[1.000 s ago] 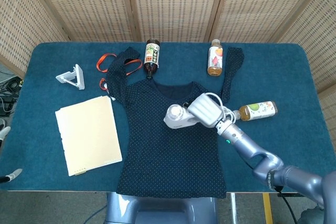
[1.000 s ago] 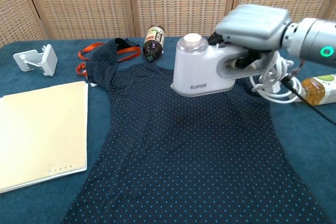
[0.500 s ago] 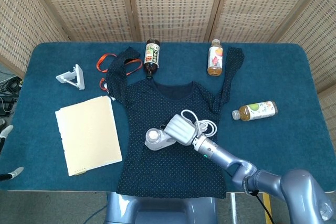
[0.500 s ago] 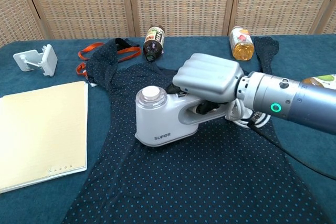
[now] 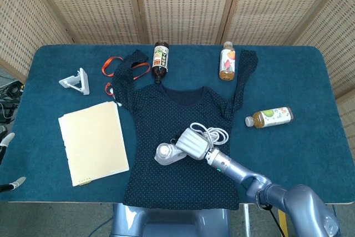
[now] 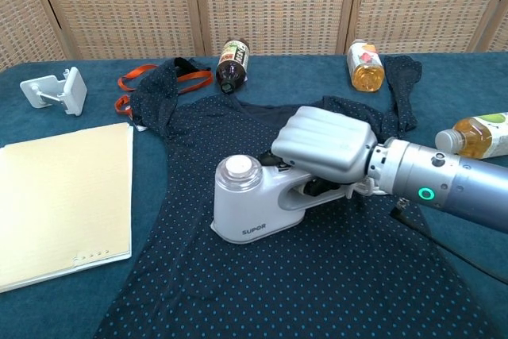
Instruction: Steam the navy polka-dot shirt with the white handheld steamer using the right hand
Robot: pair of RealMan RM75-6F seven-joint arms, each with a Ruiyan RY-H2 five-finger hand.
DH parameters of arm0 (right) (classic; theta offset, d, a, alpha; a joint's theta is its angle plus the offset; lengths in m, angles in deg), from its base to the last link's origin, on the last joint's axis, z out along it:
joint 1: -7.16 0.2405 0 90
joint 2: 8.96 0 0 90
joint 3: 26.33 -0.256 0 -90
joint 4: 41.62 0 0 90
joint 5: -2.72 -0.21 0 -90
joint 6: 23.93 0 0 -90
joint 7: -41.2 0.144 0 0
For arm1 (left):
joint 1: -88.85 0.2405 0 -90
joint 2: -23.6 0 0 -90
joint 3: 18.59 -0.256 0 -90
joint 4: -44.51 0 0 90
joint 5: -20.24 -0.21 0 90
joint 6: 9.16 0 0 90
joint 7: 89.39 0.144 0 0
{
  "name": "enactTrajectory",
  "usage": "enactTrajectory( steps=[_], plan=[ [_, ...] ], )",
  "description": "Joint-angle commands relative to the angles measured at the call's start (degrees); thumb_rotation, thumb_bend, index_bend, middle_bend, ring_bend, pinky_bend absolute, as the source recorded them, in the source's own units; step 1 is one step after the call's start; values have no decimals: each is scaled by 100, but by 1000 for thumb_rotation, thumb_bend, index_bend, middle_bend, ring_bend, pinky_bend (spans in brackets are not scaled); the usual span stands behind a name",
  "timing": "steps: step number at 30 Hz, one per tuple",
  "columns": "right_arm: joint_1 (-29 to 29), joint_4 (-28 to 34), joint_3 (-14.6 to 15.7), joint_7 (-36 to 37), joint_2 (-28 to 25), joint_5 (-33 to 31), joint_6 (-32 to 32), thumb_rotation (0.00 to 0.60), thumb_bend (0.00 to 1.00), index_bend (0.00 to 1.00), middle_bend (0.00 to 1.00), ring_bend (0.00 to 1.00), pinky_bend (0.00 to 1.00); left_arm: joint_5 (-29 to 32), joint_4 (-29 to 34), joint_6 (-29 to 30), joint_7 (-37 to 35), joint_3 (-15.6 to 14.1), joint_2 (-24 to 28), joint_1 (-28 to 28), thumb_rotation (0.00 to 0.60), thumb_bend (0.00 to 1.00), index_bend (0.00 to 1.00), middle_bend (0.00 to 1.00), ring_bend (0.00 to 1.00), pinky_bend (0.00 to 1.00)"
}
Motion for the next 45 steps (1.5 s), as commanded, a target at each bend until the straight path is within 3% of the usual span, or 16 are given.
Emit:
enactTrajectory(
  steps=[1,18,24,33,45],
  plan=[
    [-157,-243,103,242,-34,-5,-171,600,1000,877,720,720,940,-19,1,19,-8,-6,5,7,600,0,0,0,0,0],
    [-994,-2105,495,1675,-189,-119,-769,600,1000,875,719,720,940,-237,75,143,141,-68,-24,36,600,0,0,0,0,0],
    [-1060,-2399,508,1930,-143,-165,-791,600,1000,875,719,720,940,-269,121,142,222,-76,-38,25,600,0,0,0,0,0],
    [-926,-2301,578,1917,47,-50,-965,600,1000,875,719,720,940,-261,146,141,285,-85,-56,28,600,0,0,0,0,0],
    [-448,-1354,571,1383,312,228,-1210,600,1000,874,718,720,940,-224,99,161,197,-71,-50,35,600,0,0,0,0,0]
  ],
)
